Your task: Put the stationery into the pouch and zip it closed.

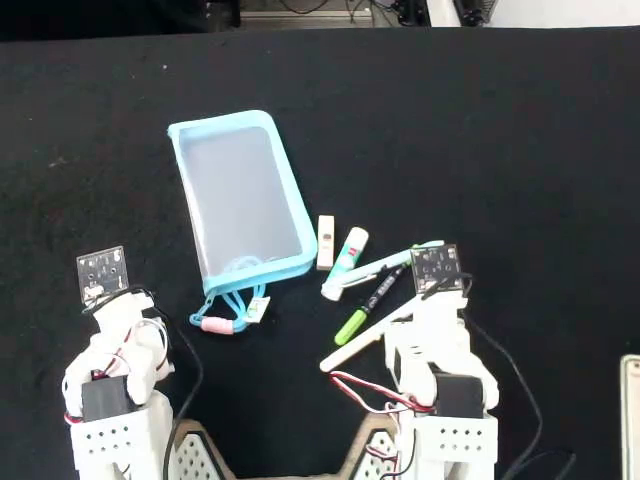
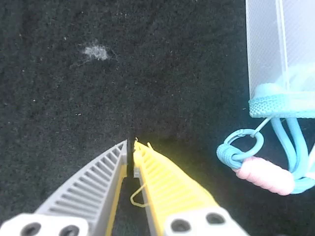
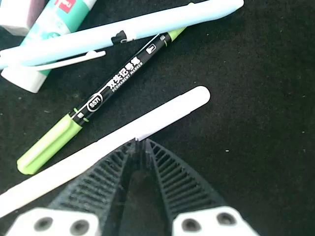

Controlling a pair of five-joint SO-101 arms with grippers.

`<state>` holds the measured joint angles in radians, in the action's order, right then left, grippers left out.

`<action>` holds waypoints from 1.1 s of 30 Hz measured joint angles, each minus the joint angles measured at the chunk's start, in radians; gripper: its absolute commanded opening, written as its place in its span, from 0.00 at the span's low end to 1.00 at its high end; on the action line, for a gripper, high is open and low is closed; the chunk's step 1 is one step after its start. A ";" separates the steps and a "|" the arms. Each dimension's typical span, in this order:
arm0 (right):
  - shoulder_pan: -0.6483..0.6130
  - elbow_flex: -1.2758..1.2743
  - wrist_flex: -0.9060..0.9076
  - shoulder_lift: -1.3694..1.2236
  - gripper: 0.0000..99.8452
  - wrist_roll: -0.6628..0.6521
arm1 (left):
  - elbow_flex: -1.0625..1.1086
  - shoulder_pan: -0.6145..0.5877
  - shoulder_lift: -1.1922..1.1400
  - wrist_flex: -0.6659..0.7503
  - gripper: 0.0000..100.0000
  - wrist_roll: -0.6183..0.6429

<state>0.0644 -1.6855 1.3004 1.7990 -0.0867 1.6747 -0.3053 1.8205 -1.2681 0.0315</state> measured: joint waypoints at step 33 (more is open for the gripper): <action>0.000 0.000 0.000 0.000 0.01 0.000 | 0.002 0.000 -0.002 0.445 0.03 -0.367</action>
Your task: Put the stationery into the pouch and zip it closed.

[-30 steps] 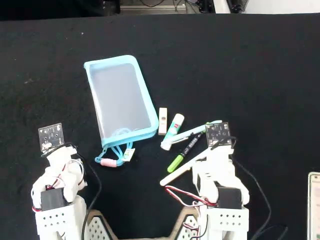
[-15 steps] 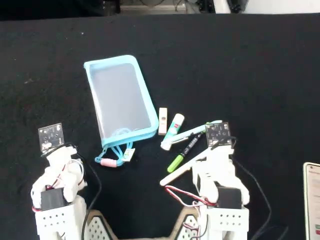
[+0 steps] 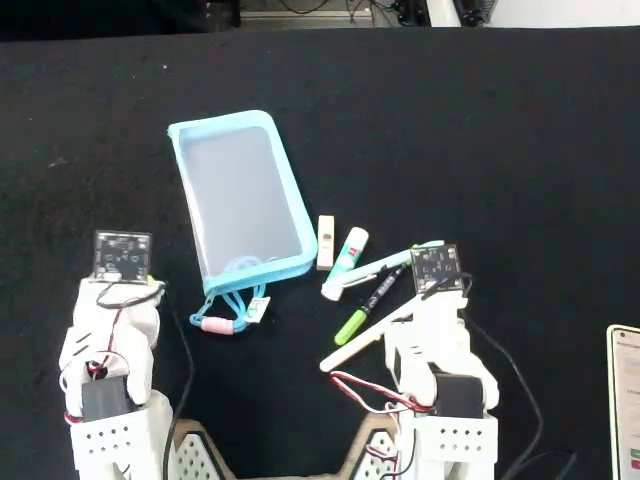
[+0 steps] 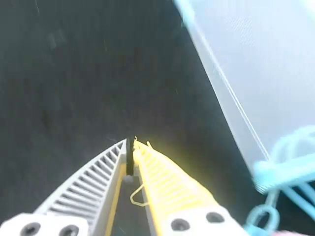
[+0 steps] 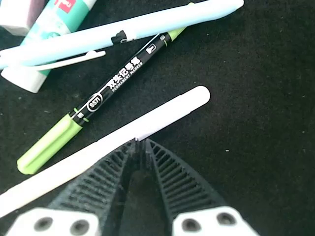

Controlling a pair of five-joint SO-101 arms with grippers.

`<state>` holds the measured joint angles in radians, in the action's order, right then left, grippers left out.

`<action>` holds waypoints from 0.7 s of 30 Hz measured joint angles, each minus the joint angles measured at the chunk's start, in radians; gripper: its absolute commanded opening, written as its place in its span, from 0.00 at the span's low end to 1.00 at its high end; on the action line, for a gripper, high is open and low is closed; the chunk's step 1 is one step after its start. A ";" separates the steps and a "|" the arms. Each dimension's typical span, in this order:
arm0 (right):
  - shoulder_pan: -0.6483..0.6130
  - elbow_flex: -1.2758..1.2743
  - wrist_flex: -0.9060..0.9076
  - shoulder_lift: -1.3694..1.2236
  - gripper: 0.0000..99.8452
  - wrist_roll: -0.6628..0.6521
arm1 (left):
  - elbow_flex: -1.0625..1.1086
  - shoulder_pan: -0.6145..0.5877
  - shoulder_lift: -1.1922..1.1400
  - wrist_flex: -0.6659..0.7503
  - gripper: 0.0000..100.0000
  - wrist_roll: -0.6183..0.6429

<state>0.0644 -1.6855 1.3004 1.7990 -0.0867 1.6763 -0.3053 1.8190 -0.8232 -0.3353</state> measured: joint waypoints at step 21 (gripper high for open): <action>0.000 0.000 -0.005 0.000 0.02 0.000 | -0.385 -0.187 0.009 -0.074 0.03 -0.066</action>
<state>0.0644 -1.6855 1.2958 1.7990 -0.0867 1.2912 -0.4925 1.8282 -0.8968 -0.4012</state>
